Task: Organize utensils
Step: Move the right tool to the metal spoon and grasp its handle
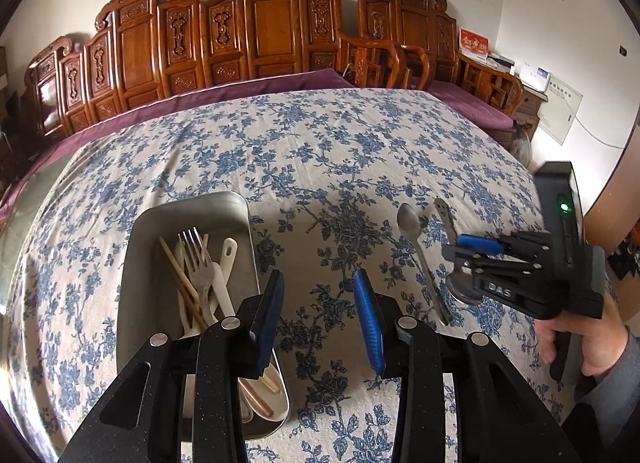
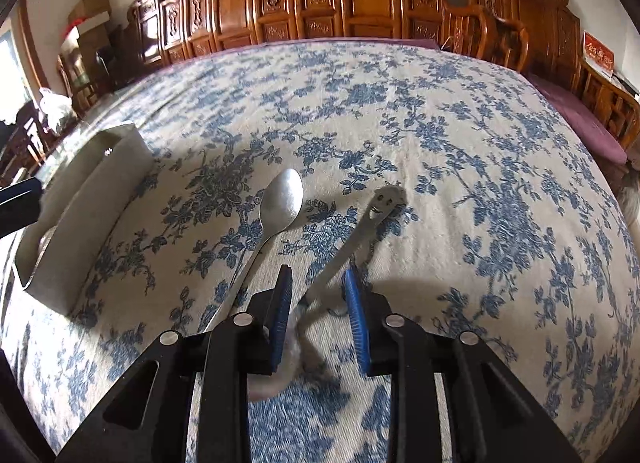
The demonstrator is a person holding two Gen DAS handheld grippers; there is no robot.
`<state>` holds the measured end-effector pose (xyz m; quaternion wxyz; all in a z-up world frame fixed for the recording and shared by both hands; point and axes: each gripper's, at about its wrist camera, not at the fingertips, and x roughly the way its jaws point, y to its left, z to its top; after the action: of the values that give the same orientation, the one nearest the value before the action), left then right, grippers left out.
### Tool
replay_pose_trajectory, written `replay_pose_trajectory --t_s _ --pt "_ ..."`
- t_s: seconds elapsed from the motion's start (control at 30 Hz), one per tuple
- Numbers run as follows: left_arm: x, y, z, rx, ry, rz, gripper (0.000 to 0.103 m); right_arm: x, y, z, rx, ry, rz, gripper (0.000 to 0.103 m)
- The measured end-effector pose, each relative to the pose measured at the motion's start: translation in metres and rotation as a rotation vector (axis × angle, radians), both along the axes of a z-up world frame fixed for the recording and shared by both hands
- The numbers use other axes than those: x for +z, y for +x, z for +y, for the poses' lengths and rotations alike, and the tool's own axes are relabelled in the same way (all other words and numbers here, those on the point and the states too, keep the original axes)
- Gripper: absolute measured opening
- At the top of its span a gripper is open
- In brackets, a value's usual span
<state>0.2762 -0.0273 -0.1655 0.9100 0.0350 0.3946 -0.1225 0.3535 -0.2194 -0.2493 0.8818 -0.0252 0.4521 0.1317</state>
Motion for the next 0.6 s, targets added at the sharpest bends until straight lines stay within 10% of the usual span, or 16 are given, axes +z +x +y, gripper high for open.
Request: replay_pose_trajectory --t_s 0.6 --pt "-0.014 -0.005 -0.03 -0.026 0.031 0.034 0.034 0.002 -0.012 -0.044 0.002 -0.047 0.033 0.007"
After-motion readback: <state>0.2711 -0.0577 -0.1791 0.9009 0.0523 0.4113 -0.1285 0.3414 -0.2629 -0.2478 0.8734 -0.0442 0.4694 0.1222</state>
